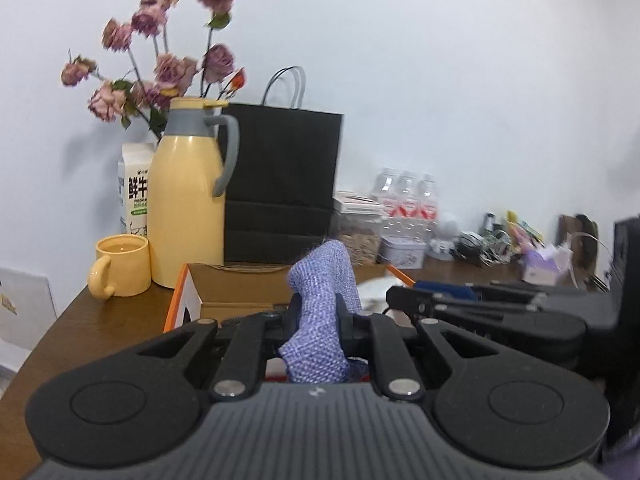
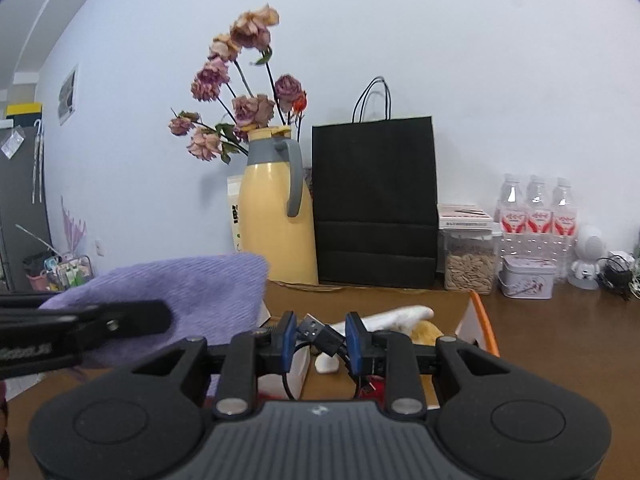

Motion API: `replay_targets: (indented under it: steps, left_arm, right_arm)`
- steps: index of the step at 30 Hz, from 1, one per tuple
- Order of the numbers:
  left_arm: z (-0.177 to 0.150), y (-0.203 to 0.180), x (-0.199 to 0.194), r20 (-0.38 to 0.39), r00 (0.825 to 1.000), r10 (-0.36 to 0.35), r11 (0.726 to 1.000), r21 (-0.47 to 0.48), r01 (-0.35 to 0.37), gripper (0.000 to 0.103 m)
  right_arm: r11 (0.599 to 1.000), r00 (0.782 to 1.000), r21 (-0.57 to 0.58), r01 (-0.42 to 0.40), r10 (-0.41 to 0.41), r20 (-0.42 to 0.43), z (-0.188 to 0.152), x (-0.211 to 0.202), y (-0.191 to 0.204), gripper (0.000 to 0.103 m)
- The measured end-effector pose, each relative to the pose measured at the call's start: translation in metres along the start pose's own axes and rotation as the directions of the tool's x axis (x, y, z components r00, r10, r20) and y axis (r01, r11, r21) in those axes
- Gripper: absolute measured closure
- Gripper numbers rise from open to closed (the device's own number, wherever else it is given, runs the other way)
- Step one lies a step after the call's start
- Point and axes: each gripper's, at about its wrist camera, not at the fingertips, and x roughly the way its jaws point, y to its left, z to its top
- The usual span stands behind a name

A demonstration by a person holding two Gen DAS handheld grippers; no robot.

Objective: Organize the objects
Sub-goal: 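Carry the USB cable into the box with the right tool while the left tool drops the pouch in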

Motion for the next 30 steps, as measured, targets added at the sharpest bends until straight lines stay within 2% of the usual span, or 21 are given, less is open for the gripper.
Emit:
replay_targets:
  steps: [11, 17, 20, 23, 24, 25, 26, 28, 29, 30]
  left_arm:
    - [-0.001, 0.033, 0.103, -0.097, 0.994, 0.051, 0.995, -0.082, -0.059, 0.089]
    - [-0.011, 0.041, 0.119, -0.136, 0.990, 0.044, 0.994, -0.092, -0.057, 0.089]
    - [-0.014, 0.040, 0.119, -0.135, 0.989, 0.053, 0.995, -0.078, -0.064, 0.085]
    - [-0.017, 0.036, 0.115, -0.117, 0.990, 0.074, 0.996, -0.047, -0.080, 0.062]
    - [-0.018, 0.034, 0.113, -0.105, 0.990, 0.090, 0.995, -0.032, -0.094, 0.050]
    - [-0.018, 0.032, 0.110, -0.088, 0.990, 0.107, 0.994, -0.018, -0.109, 0.037]
    - [-0.018, 0.031, 0.107, -0.072, 0.990, 0.124, 0.992, -0.008, -0.125, 0.030]
    - [-0.018, 0.031, 0.101, -0.035, 0.986, 0.161, 0.987, -0.001, -0.161, 0.004]
    - [-0.018, 0.031, 0.099, -0.016, 0.985, 0.174, 0.985, -0.003, -0.174, 0.000]
    - [-0.018, 0.032, 0.096, 0.009, 0.982, 0.187, 0.982, -0.010, -0.187, 0.000]
  right_arm:
    - [0.999, 0.993, -0.049, 0.018, -0.024, -0.120, -0.006, 0.096, -0.013, 0.078]
    - [0.999, 0.991, -0.019, 0.031, -0.034, -0.131, -0.010, 0.107, -0.029, 0.078]
    - [0.999, 0.990, -0.021, 0.044, -0.046, -0.130, -0.009, 0.106, -0.031, 0.078]
    - [0.998, 0.989, -0.027, 0.054, -0.057, -0.135, -0.009, 0.102, -0.030, 0.074]
    - [0.998, 0.989, -0.030, 0.062, -0.065, -0.135, -0.010, 0.100, -0.030, 0.065]
    - [0.997, 0.989, -0.032, 0.071, -0.074, -0.130, -0.010, 0.096, -0.030, 0.051]
    - [0.996, 0.989, -0.035, 0.079, -0.083, -0.124, -0.011, 0.093, -0.030, 0.044]
    - [0.993, 0.987, -0.037, 0.110, -0.114, -0.111, -0.011, 0.087, -0.031, 0.033]
    - [0.992, 0.987, -0.033, 0.119, -0.122, -0.108, -0.012, 0.084, -0.032, 0.030]
    - [0.992, 0.986, -0.023, 0.127, -0.129, -0.106, -0.012, 0.082, -0.034, 0.019]
